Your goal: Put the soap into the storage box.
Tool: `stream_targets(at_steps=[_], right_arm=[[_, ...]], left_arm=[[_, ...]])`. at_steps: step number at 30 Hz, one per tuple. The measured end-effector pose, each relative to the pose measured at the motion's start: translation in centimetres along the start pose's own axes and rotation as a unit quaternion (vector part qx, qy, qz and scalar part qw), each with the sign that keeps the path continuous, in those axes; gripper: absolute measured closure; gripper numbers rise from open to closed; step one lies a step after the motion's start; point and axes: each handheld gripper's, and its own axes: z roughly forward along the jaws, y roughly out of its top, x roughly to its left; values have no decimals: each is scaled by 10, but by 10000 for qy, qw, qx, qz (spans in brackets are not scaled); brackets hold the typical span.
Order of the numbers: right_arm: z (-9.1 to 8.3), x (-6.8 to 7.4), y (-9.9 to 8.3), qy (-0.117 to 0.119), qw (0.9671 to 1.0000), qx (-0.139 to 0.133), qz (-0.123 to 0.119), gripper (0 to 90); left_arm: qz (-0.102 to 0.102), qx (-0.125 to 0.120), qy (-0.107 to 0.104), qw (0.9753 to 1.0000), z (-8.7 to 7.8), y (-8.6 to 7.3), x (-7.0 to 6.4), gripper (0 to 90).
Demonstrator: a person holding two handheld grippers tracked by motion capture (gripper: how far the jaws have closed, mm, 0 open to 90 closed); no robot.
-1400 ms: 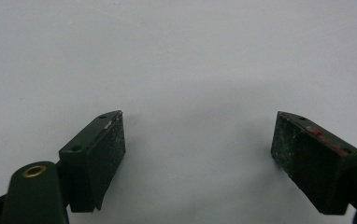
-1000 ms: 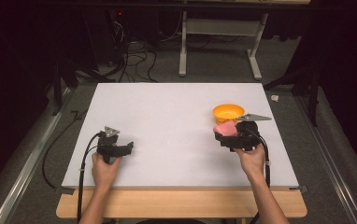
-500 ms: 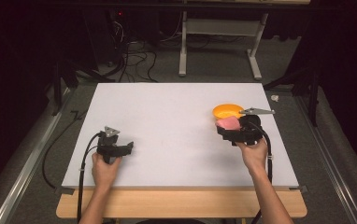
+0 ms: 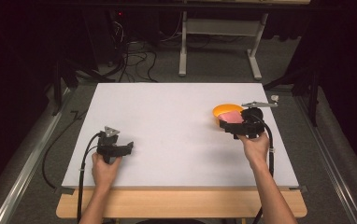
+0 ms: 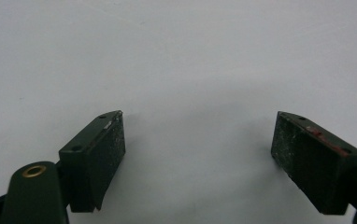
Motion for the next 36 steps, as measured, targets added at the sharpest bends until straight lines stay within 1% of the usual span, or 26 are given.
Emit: stream_targets(at_steps=[3,12,15,19,21,24,25,27,32,34,36], right_arm=[[4,-2,2,-88,9999,90,-14,137],[11,-8,12,-222,9996,165,75,138],[14,-9,16,-312,9993,203,48,137],[20,-11,20,-373,9989,280,71,137],[23,-12,22,-432,9984,340,118,137],[28,-14,26,-461,9981,354,196,138],[32,-15,29,-525,9974,435,223,137],[33,-16,30,-544,9971,472,233,137],[44,-18,35,-678,9957,582,239,137],[50,-20,35,-744,9945,661,338,137],[52,-21,35,-760,9943,663,340,137]], left_arm=[[1,0,1,10000,0,0,0,180],[-1,-5,6,10000,0,0,0,180],[-1,-5,8,10000,0,0,0,180],[-4,-7,6,10000,0,0,0,180],[-2,-5,6,10000,0,0,0,180],[0,1,-1,10000,0,0,0,180],[0,1,-1,10000,0,0,0,180],[-1,1,-2,10000,0,0,0,180],[-1,1,-2,10000,0,0,0,180],[-12,-9,0,10000,0,0,0,180],[-14,-14,4,10000,0,0,0,180]])
